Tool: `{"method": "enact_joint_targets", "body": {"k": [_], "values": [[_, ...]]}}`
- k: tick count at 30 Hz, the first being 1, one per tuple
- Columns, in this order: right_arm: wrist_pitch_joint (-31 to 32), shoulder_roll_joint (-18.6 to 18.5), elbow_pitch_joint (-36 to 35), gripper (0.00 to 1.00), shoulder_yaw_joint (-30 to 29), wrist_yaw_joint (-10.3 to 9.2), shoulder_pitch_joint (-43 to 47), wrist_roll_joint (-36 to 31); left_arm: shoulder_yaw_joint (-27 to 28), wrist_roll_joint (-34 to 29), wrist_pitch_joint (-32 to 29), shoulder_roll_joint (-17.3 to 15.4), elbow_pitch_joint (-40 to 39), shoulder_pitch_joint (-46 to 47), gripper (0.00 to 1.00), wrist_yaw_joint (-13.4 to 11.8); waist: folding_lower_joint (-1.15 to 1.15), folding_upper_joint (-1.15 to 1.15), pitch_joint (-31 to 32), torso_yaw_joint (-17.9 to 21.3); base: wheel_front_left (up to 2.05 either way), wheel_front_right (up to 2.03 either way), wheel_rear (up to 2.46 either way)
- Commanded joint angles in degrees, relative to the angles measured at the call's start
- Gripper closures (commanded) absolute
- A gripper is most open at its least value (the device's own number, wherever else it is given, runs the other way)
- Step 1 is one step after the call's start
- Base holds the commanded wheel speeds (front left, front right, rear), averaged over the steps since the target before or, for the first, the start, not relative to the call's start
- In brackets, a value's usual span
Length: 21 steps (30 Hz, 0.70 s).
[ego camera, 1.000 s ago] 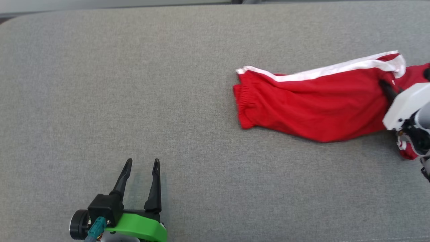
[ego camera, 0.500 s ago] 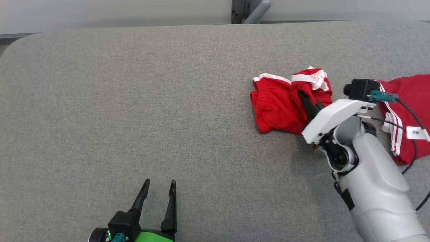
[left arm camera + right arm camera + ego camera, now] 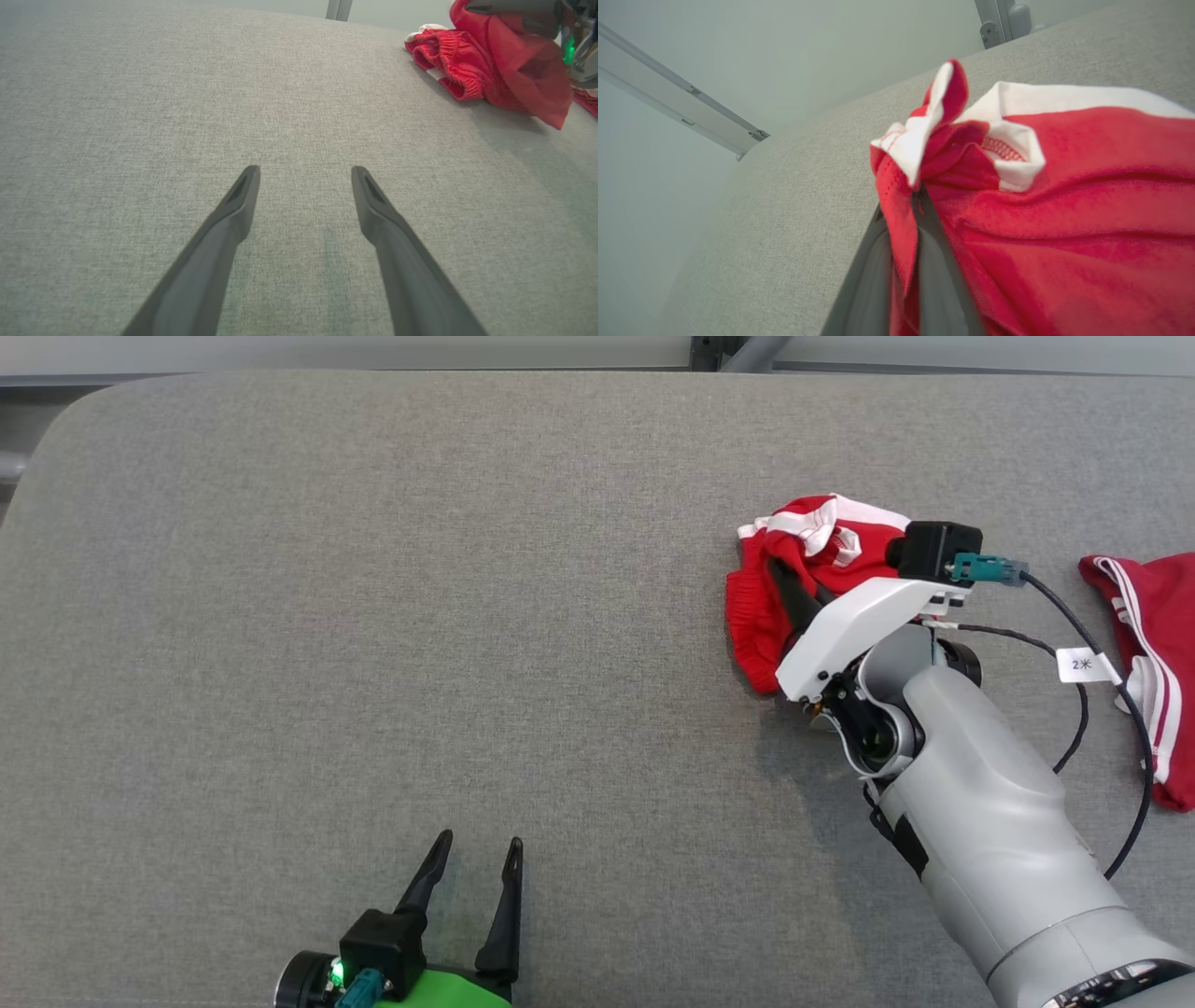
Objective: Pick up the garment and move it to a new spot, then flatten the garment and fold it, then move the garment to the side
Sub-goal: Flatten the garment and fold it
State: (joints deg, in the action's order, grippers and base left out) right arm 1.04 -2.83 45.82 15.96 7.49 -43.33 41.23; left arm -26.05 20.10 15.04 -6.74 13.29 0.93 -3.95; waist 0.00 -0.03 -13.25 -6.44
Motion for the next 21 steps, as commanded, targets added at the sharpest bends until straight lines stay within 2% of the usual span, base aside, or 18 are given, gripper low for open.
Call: {"method": "enact_joint_targets", "body": {"k": [1, 4, 5, 6, 7, 12, 17, 21], "values": [[-0.7, -0.2, 0.8, 1.0, 0.7, -0.01, -0.6, 0.4, 0.0, -0.6, 0.1, 0.1, 0.1, 0.8, 0.0, 0.4, 0.0, 0.03, -0.3, -0.4, 0.0, 0.0, 0.0], [-2.9, -0.2, 4.5, 1.0, 4.4, -0.01, -2.0, 2.6, 0.2, -0.6, 0.1, 0.5, 0.2, 1.2, 0.0, 0.3, 0.0, 0.03, -0.9, -0.9, 0.0, 0.0, 0.0], [-3.3, -0.2, 5.1, 0.9, 5.4, -0.01, -2.3, 3.2, 0.3, -0.6, 0.1, 0.5, 0.2, 1.2, 0.0, 0.3, 0.0, 0.03, -1.1, -1.0, 0.0, 0.0, 0.0], [-3.8, -0.2, 5.5, 0.39, 6.4, -0.01, -2.6, 4.0, 0.4, -0.6, 0.1, 0.5, 0.1, 1.3, 0.0, 0.2, 0.0, 0.03, -1.3, -1.0, 0.0, 0.0, 0.0], [-4.5, -0.2, 5.7, 0.0, 7.3, -0.01, -2.9, 4.7, 0.6, -0.6, 0.1, 0.6, 0.1, 1.3, 0.0, 0.2, 0.0, 0.03, -1.4, -0.9, 0.0, 0.0, 0.0], [-8.7, -0.2, 5.8, 0.0, 11.1, -0.01, -3.3, 6.6, 1.0, -0.7, 0.1, 0.7, 0.4, 0.8, 0.0, 0.2, 0.0, 0.03, -0.9, -0.3, 0.0, 0.0, 0.0], [-12.6, -0.2, 3.4, 0.0, 13.3, -0.01, -0.7, 4.2, 2.5, 0.0, 0.1, 0.5, 0.0, -1.1, 0.0, -0.4, 0.0, 0.03, 1.1, 1.3, 0.0, 0.0, 0.0], [-14.3, -3.8, -1.5, 0.0, 13.9, -0.02, 3.4, 0.7, 3.8, 0.3, 0.1, -0.2, -0.7, -2.9, 0.0, -0.7, 0.0, 0.03, 2.9, 3.0, 0.0, 0.0, 0.0]]}}
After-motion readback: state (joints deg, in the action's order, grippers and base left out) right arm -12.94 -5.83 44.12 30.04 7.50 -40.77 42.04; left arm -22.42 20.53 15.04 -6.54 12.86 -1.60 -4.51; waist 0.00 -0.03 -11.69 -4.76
